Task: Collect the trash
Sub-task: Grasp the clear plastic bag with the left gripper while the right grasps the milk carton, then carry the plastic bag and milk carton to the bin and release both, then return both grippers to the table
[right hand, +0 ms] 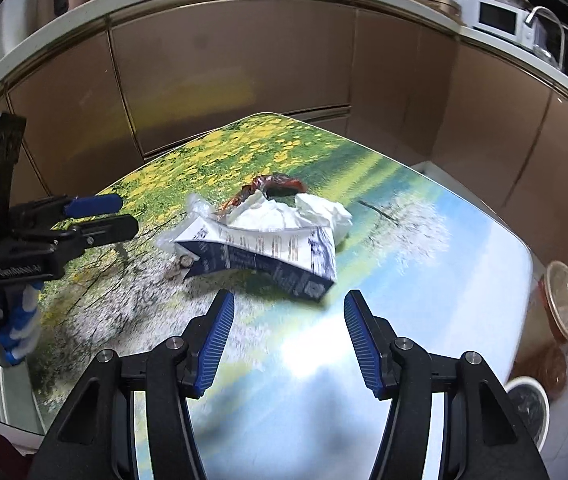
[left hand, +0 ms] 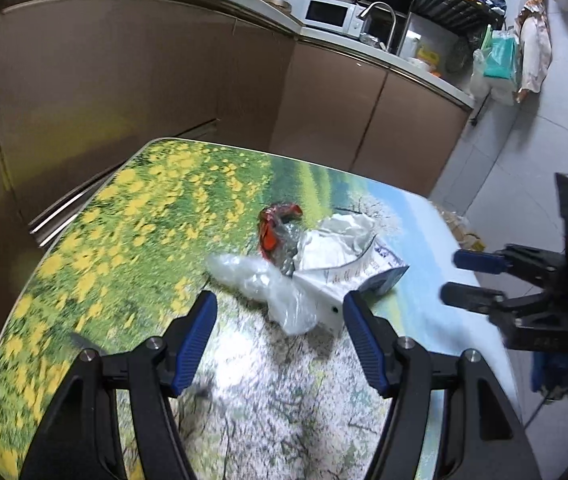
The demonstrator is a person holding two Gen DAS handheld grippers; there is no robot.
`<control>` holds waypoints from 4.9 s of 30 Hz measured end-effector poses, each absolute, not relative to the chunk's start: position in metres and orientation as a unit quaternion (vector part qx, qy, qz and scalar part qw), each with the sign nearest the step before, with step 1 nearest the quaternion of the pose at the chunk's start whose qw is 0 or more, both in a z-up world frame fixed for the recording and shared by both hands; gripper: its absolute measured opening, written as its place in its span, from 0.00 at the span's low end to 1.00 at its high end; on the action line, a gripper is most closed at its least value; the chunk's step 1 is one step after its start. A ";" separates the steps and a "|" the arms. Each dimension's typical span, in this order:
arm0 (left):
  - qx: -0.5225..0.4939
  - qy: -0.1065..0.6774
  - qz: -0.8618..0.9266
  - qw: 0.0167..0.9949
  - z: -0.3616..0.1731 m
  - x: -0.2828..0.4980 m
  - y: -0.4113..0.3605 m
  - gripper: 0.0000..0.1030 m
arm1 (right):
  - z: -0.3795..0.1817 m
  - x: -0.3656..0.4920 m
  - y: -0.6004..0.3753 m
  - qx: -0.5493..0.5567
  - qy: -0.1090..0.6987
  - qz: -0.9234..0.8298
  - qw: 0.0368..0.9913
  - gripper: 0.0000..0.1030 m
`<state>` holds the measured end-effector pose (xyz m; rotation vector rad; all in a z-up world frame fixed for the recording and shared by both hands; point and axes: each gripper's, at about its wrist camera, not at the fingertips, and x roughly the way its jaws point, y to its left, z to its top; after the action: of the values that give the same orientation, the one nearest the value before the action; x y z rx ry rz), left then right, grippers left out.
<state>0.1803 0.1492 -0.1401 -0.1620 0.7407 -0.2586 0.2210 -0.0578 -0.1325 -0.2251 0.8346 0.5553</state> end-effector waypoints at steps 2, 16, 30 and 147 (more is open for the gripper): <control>-0.082 0.366 -0.135 0.917 -0.141 0.190 0.149 0.62 | -0.135 0.235 -0.059 -0.093 0.399 0.274 0.870 0.55; -0.041 0.375 -0.184 0.908 -0.149 0.222 0.122 0.62 | -0.178 0.301 -0.064 -0.027 0.455 0.318 0.832 0.55; -0.071 0.405 -0.148 0.900 -0.169 0.233 0.151 0.62 | -0.177 0.215 -0.045 -0.092 0.470 0.407 0.778 0.56; 0.069 0.263 -0.156 0.949 -0.064 0.108 -0.069 0.50 | -0.071 0.100 -0.250 0.009 0.307 0.068 0.949 0.52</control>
<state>0.1083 -0.0691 -0.0640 0.1407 0.5356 -0.3177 0.1000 -0.2497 -0.0712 0.0175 0.6247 0.1393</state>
